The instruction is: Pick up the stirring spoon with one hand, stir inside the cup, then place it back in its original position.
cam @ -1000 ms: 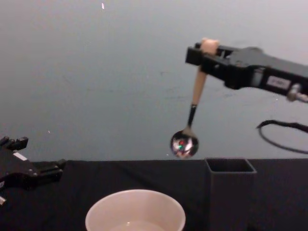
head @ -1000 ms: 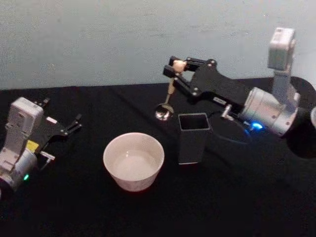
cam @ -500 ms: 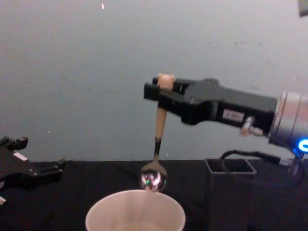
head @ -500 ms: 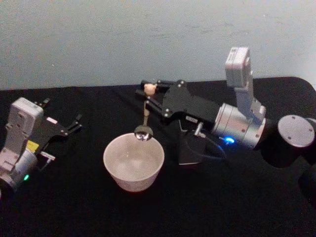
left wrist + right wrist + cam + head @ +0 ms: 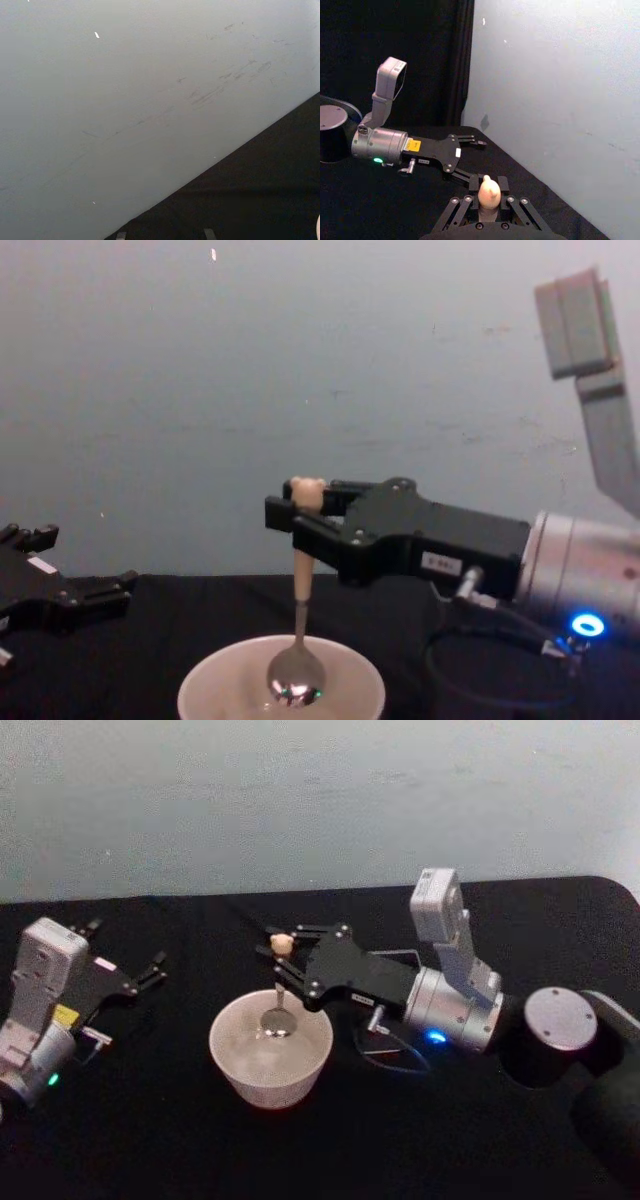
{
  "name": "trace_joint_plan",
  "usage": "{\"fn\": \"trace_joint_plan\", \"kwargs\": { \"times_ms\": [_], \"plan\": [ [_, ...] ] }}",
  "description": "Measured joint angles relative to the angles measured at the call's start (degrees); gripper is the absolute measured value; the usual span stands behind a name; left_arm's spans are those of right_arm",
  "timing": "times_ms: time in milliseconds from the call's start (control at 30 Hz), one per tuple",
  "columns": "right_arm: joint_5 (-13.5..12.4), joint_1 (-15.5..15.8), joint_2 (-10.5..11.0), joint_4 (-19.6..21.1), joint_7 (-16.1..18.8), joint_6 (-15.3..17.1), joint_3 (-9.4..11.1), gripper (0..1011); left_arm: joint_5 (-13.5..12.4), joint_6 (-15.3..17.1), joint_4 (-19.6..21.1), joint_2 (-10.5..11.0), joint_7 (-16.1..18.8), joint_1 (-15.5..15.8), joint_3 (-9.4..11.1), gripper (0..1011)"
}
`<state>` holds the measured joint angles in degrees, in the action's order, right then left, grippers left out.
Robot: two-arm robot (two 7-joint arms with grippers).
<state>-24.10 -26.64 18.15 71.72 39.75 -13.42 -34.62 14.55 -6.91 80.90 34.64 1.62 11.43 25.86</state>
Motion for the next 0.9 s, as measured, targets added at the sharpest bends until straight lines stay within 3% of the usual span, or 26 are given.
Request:
{"fn": "trace_joint_plan", "kwargs": {
  "times_ms": [500, 900],
  "plan": [
    [1.9, -1.4, -4.1, -7.3, -0.1, -3.3, 0.4, 214, 0.0, 0.0, 0.0, 0.0, 0.0, 0.0, 0.0, 1001],
    [2.4, -1.3, -4.7, -8.0, 0.2, -3.3, 1.1, 214, 0.0, 0.0, 0.0, 0.0, 0.0, 0.0, 0.0, 1001]
  ]
}}
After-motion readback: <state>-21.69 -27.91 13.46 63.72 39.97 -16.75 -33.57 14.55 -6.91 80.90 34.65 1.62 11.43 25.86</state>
